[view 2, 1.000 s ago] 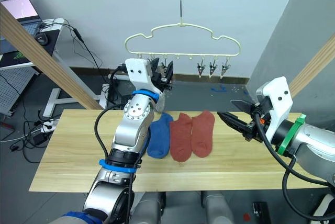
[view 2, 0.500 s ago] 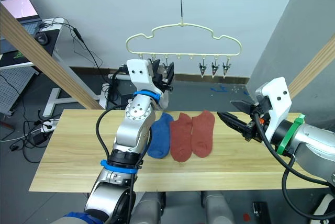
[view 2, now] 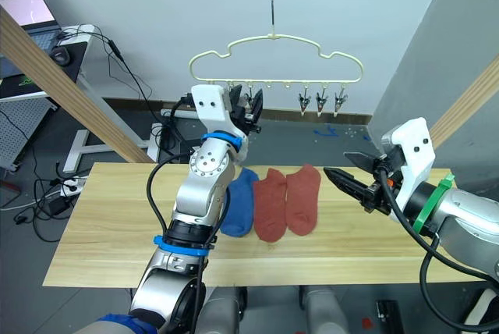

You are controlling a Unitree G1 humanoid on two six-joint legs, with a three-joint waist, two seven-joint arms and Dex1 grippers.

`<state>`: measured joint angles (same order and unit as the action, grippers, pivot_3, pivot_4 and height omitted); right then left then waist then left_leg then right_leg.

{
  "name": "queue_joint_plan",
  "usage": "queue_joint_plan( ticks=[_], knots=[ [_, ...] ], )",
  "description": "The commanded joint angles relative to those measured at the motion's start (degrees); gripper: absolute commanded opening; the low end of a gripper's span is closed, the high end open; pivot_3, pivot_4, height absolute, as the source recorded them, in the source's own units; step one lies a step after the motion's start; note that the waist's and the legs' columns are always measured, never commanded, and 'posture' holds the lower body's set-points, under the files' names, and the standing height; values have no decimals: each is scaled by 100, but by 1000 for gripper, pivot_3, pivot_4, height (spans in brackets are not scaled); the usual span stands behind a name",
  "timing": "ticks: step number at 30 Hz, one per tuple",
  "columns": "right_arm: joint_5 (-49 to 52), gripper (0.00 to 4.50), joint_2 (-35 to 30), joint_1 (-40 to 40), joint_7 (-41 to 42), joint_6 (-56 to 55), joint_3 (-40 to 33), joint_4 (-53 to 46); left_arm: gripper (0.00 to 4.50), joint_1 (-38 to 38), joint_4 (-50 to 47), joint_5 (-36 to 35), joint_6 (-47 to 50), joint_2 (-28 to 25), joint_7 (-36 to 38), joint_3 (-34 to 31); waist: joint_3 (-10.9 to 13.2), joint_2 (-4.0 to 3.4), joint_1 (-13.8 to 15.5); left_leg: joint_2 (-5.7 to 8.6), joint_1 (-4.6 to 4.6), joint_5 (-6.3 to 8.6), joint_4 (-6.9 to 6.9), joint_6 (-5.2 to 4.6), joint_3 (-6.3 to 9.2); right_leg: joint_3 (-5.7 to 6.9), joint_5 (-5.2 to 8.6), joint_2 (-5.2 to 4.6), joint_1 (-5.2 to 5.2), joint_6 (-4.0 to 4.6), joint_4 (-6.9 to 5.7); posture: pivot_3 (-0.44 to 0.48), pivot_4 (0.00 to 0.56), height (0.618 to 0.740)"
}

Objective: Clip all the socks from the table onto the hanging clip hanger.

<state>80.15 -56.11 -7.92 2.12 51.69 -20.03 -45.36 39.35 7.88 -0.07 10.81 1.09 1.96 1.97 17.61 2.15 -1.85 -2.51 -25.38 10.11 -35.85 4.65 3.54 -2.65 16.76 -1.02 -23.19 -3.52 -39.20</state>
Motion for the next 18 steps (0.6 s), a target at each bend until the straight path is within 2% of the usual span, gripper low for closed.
queue_joint_plan(
  ticks=[1, 17, 18],
  knots=[
    [115, 2751, -101, 14, -52, -152, -172, -184, 2380, 120, -53, 0, -103, 90, 12, 78, 0, 0, 0, 0, -2, 1, 0, -1, 0, 0, -2, 0, 0, -2, 6, -92, 305, 740],
    [233, 2751, -199, 188, -221, -263, -251, -250, 2380, 274, 189, -62, -209, 261, 72, 77, 0, 0, -4, 0, -13, 9, -3, -15, -1, 0, -4, 0, -2, -5, 19, -118, 306, 740],
    [239, 2799, -210, 202, -225, -274, -257, -251, 2196, 276, 192, -63, -215, 266, 70, 74, 0, 0, -4, 1, -13, 9, -3, -15, -1, 0, -4, 0, -2, -5, 20, -117, 306, 740]
  ],
)
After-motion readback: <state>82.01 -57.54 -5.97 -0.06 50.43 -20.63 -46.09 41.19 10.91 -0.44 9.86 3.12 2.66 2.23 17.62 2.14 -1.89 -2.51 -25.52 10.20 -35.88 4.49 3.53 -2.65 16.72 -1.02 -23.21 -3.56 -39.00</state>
